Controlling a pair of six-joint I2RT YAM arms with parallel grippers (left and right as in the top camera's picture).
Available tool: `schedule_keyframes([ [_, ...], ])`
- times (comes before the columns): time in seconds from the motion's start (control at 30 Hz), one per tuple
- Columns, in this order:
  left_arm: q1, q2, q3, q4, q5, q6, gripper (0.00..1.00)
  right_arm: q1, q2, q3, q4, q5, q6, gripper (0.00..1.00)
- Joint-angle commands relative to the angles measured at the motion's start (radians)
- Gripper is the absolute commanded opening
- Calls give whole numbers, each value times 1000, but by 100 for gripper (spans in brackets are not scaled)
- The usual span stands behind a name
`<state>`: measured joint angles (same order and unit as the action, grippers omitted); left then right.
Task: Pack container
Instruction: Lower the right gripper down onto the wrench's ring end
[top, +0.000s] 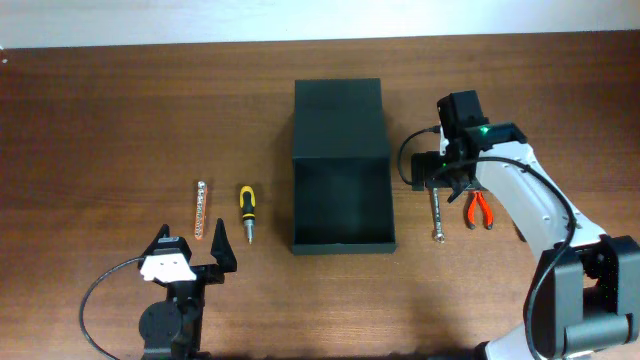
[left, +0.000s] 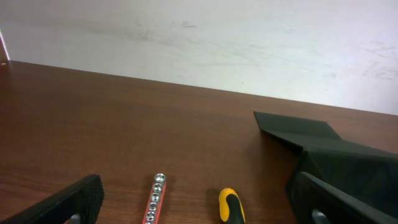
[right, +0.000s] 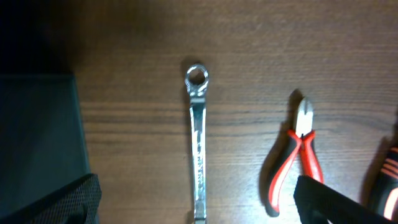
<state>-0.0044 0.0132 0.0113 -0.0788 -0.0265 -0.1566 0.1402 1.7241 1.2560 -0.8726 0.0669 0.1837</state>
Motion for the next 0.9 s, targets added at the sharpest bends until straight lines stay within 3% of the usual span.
schedule_keyframes([
  [0.0,-4,-2,-2,-5,7,16,99,-21,17,-5,20,-12,-20,99],
  [0.87,-4,-2,-2,-5,7,16,99,-24,197,-5,3,-60,-47,99],
])
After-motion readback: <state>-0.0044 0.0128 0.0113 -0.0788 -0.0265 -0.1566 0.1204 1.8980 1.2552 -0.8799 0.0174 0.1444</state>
